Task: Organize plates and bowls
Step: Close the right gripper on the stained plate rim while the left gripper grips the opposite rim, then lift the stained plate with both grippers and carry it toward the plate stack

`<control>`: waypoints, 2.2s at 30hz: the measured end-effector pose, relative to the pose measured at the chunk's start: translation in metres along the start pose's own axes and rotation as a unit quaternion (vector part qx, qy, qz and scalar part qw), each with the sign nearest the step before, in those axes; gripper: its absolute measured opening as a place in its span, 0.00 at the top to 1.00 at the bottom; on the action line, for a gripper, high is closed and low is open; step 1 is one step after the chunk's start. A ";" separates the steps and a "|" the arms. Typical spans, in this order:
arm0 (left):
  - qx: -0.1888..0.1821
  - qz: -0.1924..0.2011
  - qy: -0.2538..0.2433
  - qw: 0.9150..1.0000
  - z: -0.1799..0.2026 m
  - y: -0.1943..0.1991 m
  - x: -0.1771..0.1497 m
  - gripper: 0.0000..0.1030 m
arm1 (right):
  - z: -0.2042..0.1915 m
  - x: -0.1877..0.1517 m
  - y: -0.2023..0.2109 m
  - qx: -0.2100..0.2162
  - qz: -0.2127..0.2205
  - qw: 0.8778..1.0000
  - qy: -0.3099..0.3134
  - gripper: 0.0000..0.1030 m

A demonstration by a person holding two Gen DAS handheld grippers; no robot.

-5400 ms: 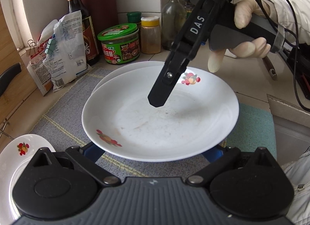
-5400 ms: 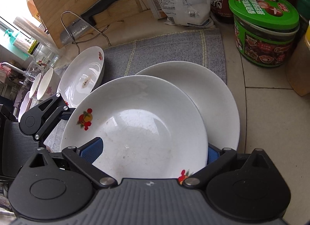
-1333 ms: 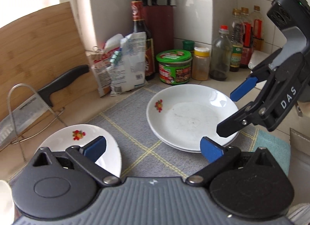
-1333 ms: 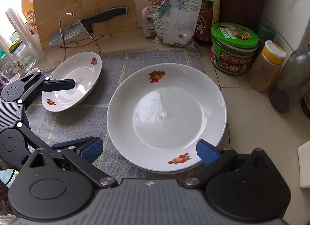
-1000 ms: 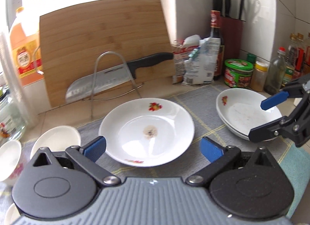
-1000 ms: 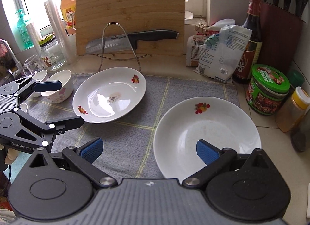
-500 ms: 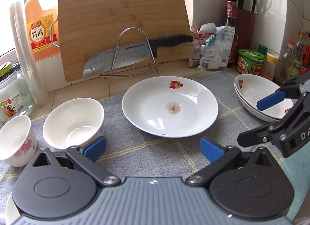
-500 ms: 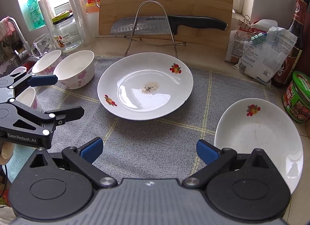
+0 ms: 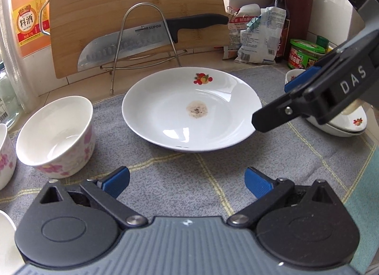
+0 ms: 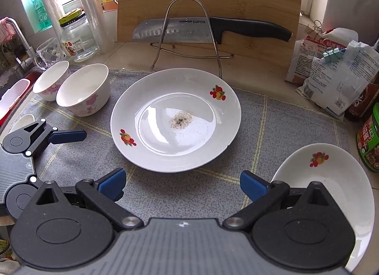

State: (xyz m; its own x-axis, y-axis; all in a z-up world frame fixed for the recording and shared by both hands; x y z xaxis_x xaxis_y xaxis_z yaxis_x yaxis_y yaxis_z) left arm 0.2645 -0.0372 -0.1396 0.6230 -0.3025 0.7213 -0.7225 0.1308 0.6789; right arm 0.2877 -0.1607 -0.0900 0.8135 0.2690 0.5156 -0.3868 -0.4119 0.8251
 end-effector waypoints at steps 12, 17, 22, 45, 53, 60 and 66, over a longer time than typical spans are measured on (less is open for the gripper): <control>0.001 -0.017 0.005 1.000 0.013 -0.029 0.004 0.01 | 0.048 0.035 -0.043 0.061 -0.038 0.997 -0.022 0.00; -0.003 -0.012 0.002 1.000 0.014 -0.037 0.010 0.00 | 0.060 0.042 -0.061 0.087 -0.060 0.994 -0.031 0.00; 0.001 -0.009 0.006 1.000 0.014 -0.044 0.016 0.00 | 0.055 0.055 -0.078 0.107 -0.073 0.991 -0.013 0.00; -0.013 0.015 -0.005 1.000 0.009 -0.043 0.014 0.00 | 0.061 0.094 -0.102 0.151 -0.096 0.984 -0.002 0.00; -0.020 0.022 -0.011 1.000 0.008 -0.039 0.013 0.00 | 0.062 0.102 -0.107 0.175 -0.109 0.979 -0.005 0.00; -0.029 0.026 -0.021 0.999 0.008 -0.038 0.013 0.00 | 0.059 0.111 -0.115 0.213 -0.143 0.966 -0.022 0.00; -0.036 0.026 -0.027 0.999 0.009 -0.038 0.014 0.00 | 0.067 0.120 -0.119 0.249 -0.182 0.949 -0.069 0.00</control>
State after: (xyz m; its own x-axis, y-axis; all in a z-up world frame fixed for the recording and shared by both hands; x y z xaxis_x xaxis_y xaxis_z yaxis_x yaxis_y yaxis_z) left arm 0.2977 -0.0549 -0.1566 0.5673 -0.3435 0.7484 -0.7285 0.2144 0.6507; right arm 0.4607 -0.1380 -0.1418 0.9159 0.3707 0.1539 0.1567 -0.6833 0.7131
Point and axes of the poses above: each gripper's, at about its wrist camera, not at the fingertips, and y roughly against the way its jaws point, z to its right, x to its top, the point moved 6 cm from there along -y, roughly the way its jaws point, and after that the axes turned 10 degrees about x, right-handed, at the moved point
